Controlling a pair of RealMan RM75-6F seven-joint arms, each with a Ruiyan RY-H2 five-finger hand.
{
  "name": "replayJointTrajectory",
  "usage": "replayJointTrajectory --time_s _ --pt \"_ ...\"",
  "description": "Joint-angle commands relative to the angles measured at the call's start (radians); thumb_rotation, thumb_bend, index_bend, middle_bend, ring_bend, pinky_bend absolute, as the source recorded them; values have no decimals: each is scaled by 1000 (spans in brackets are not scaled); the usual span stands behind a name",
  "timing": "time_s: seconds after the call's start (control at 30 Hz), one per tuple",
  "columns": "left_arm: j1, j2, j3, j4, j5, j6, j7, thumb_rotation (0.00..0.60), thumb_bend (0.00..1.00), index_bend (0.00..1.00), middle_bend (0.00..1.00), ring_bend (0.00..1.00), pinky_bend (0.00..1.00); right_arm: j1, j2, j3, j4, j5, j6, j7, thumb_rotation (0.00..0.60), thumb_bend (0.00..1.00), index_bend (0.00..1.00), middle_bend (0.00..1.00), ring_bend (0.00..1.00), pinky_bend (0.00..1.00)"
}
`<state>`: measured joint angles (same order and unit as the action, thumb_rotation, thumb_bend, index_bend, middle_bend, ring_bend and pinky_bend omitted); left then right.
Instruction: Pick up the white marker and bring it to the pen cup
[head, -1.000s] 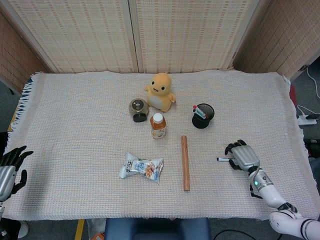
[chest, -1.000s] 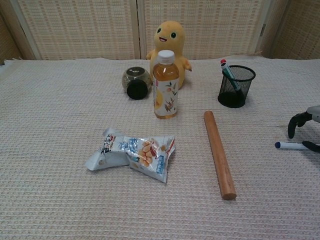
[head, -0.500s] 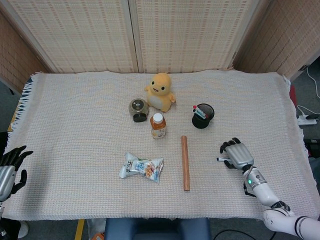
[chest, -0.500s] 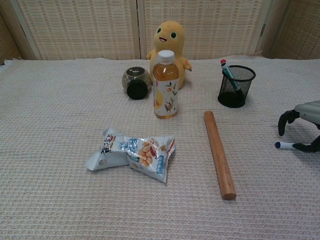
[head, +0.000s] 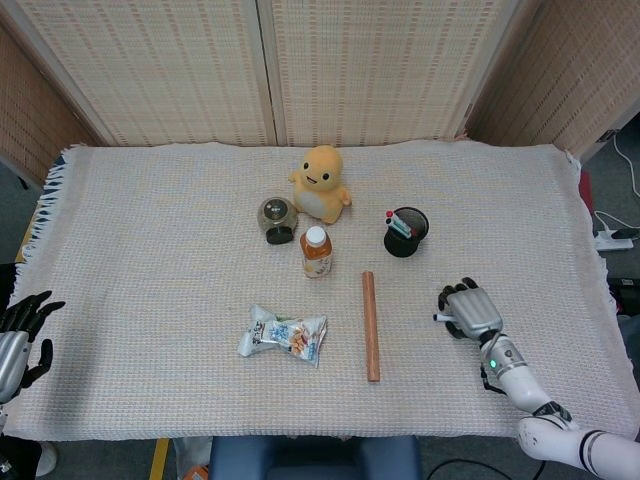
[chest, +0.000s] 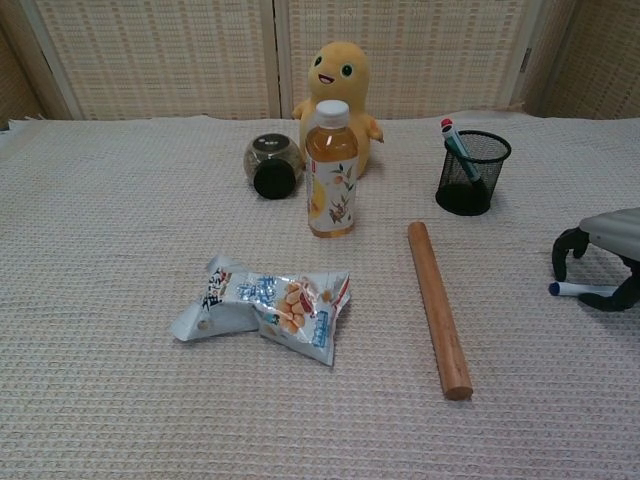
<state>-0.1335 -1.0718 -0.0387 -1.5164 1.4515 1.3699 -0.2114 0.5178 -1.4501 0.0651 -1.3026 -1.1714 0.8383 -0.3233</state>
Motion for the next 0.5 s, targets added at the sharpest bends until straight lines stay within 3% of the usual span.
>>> replayJointTrajectory --time_s 0.03,0.5 --pt "1 1 0 -1 0 1 -1 600 634 181 40 0 74 3 -4 -2 5 5 -2 -5 600 292 465 258 263 158" --pt "1 2 1 -1 5 5 -6 600 635 183 40 0 74 2 -11 -8 1 17 29 -23 600 293 537 258 289 187"
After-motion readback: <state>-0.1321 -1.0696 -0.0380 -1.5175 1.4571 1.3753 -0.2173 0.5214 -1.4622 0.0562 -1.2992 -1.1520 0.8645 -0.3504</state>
